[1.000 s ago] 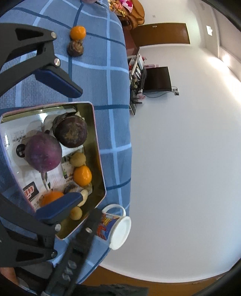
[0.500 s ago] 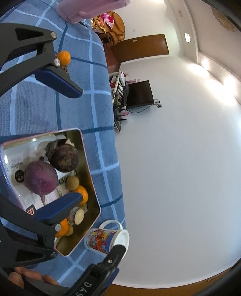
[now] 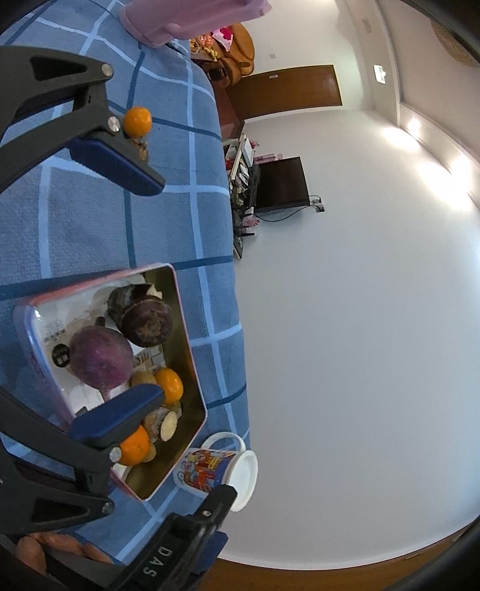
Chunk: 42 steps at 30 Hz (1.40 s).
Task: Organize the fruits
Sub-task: 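Withdraw both tools from the tin box toward the orange and mangosteen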
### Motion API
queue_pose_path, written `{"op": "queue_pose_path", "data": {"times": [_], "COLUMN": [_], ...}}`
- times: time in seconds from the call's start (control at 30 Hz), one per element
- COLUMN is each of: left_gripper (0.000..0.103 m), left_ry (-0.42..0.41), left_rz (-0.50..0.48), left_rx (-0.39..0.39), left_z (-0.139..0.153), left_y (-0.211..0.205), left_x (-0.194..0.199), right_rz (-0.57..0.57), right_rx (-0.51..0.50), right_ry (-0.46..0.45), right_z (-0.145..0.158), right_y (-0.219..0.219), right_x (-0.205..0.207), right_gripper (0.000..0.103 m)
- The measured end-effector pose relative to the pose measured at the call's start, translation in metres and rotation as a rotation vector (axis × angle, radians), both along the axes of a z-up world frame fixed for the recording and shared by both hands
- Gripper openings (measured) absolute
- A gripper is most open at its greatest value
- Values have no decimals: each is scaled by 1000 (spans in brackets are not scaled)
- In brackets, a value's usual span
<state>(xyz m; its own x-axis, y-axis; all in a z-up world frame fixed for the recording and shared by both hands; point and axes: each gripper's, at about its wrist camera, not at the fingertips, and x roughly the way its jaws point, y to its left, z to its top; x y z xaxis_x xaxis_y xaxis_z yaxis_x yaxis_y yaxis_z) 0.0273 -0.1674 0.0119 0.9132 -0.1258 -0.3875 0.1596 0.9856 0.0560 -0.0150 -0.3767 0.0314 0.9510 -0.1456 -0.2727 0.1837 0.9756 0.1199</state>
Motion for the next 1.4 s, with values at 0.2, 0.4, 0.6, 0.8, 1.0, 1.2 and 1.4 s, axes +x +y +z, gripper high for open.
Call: {"op": "queue_pose_path", "data": {"times": [0.2,0.4,0.6,0.8,1.0,1.2,1.4], "left_gripper": [103,103,103,103,103,103,103], "left_ry": [8,12,14,24,28,21,35], "left_rz": [1,16,38,80,105,138,174], "left_rx": [-12,4,25,33,46,73,61], "left_z": [0,0,0,-1,-1,-2,-3], "left_y": [13,26,42,67,87,108,134], "left_x": [-7,-12,-15,-13,-10,-5,2], "right_rz": [-13,-16,-19,-16,9,48,100], "right_rx": [-9,-1,31,61,67,92,86], "right_ry": [21,36,53,73,83,96,115], "right_z": [-1,0,-3,-5,-5,-7,-7], "right_y": [12,27,43,61,83,108,140], "right_x": [-6,-12,-12,-5,2,13,26], "right_gripper": [86,86,86,86,86,86,86]}}
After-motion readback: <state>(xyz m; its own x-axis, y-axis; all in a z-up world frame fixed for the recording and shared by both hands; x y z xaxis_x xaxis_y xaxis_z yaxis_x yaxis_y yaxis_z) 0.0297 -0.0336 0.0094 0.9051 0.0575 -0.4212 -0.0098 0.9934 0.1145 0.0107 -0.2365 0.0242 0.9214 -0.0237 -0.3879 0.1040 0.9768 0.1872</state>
